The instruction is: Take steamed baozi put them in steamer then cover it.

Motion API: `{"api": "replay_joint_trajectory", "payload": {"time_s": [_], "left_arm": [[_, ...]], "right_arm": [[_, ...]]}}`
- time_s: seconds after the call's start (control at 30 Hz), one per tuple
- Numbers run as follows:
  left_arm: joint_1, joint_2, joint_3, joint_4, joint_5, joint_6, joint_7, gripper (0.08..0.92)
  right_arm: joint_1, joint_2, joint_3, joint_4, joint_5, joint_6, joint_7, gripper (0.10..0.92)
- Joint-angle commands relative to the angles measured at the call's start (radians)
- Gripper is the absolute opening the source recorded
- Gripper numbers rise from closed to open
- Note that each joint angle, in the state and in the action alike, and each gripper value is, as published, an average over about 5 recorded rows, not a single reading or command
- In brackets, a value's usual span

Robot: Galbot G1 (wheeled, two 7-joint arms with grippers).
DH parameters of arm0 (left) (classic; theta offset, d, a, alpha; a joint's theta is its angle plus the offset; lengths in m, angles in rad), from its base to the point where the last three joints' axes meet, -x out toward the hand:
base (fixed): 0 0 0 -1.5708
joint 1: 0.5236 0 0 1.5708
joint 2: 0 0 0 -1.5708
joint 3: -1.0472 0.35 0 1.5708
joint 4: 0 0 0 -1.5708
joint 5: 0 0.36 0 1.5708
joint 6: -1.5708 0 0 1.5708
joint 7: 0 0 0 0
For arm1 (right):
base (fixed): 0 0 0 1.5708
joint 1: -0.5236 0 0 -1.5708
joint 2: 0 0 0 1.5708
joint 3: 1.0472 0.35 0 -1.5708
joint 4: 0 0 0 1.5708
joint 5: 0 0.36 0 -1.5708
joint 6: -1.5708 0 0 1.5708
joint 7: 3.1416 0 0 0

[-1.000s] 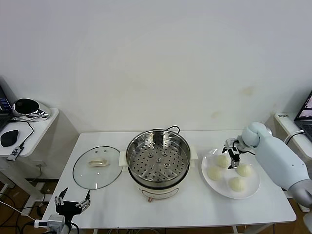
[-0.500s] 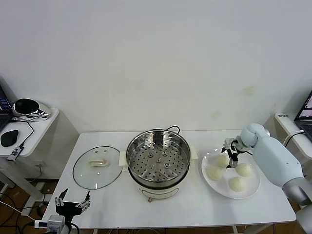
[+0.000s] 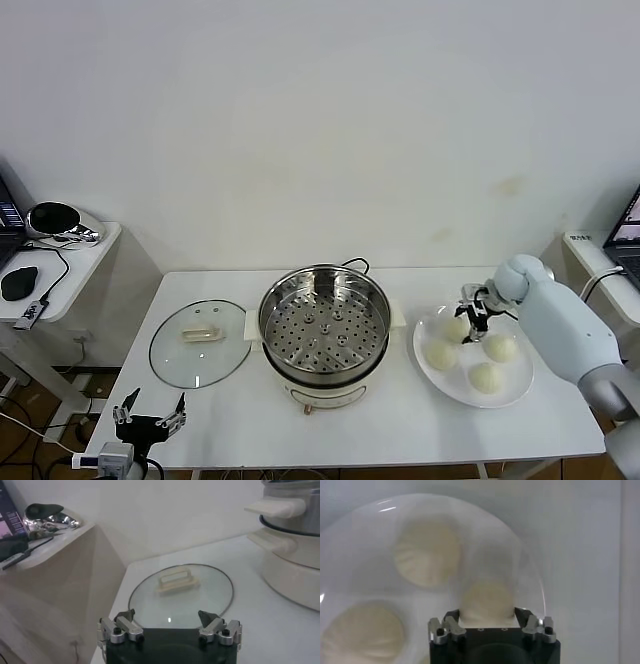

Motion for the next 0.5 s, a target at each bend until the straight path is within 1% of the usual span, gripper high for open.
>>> {"api": "replay_joint_trajectory", "payload": {"time_s": [0.03, 0.2, 0.5], "left_arm": [[0.000, 0.001, 0.002, 0.001, -0.001, 0.000, -0.002, 0.823], [-0.004, 0.002, 0.010, 0.000, 0.001, 0.000, -0.002, 0.823], [-0.013, 0.007, 0.020, -0.001, 0.003, 0.001, -0.003, 0.823]], "right_arm": [[0.004, -0.005, 0.000, -0.002, 0.009, -0.002, 0.000, 0.621], [0.032, -0.035, -0.021, 0.036, 0.057, -0.012, -0.019, 0.610], [0.189, -0.103, -0.151, 0.149, 0.250, -0.068, -0.079, 0.602]]}}
